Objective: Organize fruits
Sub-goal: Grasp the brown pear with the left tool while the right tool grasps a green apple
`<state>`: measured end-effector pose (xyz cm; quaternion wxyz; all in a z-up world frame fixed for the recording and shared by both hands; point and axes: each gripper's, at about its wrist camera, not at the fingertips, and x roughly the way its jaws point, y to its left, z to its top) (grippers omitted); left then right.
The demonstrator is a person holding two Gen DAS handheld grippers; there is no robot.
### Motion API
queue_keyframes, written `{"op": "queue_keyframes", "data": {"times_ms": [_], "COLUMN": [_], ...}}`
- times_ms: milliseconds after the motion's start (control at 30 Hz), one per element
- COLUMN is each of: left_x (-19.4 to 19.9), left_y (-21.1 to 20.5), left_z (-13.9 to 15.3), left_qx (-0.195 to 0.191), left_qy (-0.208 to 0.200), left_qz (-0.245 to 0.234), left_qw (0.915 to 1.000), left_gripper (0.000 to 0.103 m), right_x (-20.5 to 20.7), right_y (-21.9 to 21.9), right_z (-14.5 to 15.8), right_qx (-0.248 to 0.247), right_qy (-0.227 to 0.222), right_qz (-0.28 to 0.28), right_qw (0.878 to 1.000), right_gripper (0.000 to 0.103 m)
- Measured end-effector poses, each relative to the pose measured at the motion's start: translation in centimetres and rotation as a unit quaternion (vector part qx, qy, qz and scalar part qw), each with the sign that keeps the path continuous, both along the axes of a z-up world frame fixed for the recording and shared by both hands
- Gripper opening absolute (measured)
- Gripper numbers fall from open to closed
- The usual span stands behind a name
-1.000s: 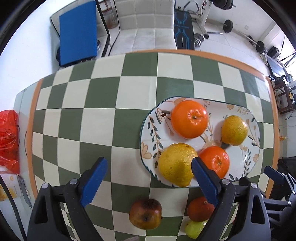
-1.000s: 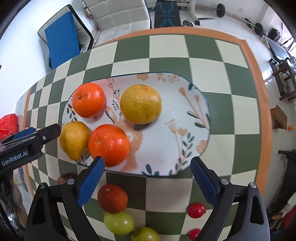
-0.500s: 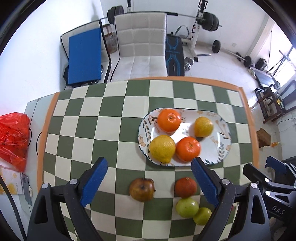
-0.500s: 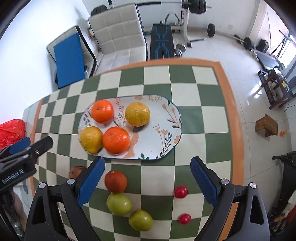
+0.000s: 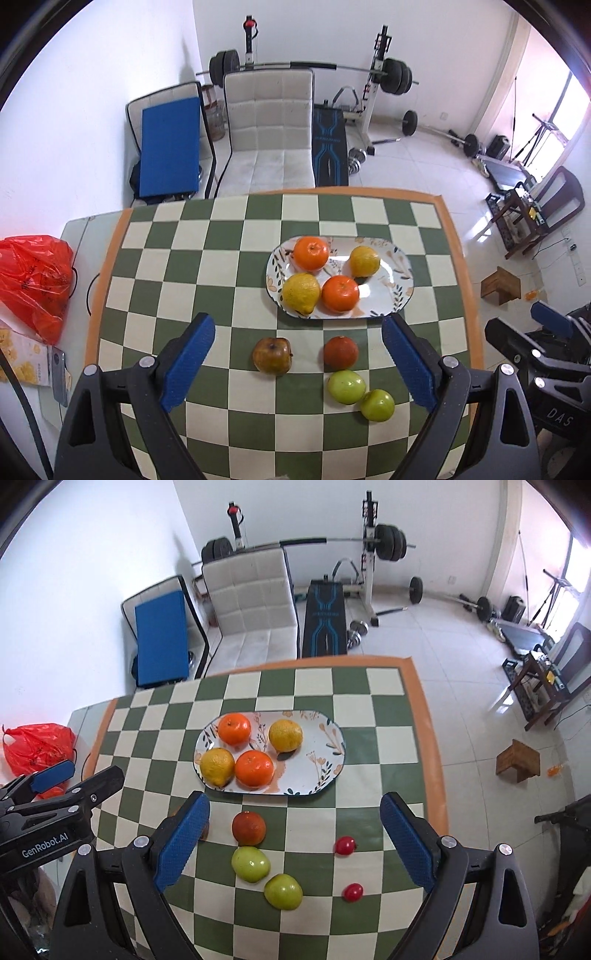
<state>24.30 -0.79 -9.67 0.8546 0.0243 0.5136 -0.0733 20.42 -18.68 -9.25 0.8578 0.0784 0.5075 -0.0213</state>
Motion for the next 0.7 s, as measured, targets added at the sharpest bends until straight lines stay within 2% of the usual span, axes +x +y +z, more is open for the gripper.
{"op": "queue_keyframes", "data": {"times_ms": [267,433,500,567,700], "left_x": [-1.1,-0.8,-0.3,0.1,0.8], "left_y": [0.0,0.3,0.7,1.2,3.3], "left_z": [0.9,-0.2,-1.6,-3.1,-7.4], "left_qx": [-0.001,0.01,0.032,0.05,0.063], "left_qy": [-0.015,-0.007,0.004,0.018,0.071], "left_qz": [0.001,0.018,0.029,0.038,0.064], "left_qw": [0.9999,0.9998,0.9991,0.9979,0.9935], "left_gripper": [0.093,0.093,0.103,0.103,0.103], "right_x": [-2.2,-2.1,-1.7,-1.1,-0.2], "right_y": [-0.4,-0.4,-0.2,0.1,1.0], "right_z": [1.8,1.1,-0.4,-3.0,-9.5], "right_qx": [0.017,0.027,0.024,0.022,0.065], "right_qy": [-0.024,-0.025,-0.021,0.013,0.092], "right_qz": [-0.014,-0.012,-0.001,0.005,0.021], "right_qw": [0.999,0.999,1.0,1.0,0.993], "right_gripper": [0.096,0.096,0.096,0.096,0.095]}}
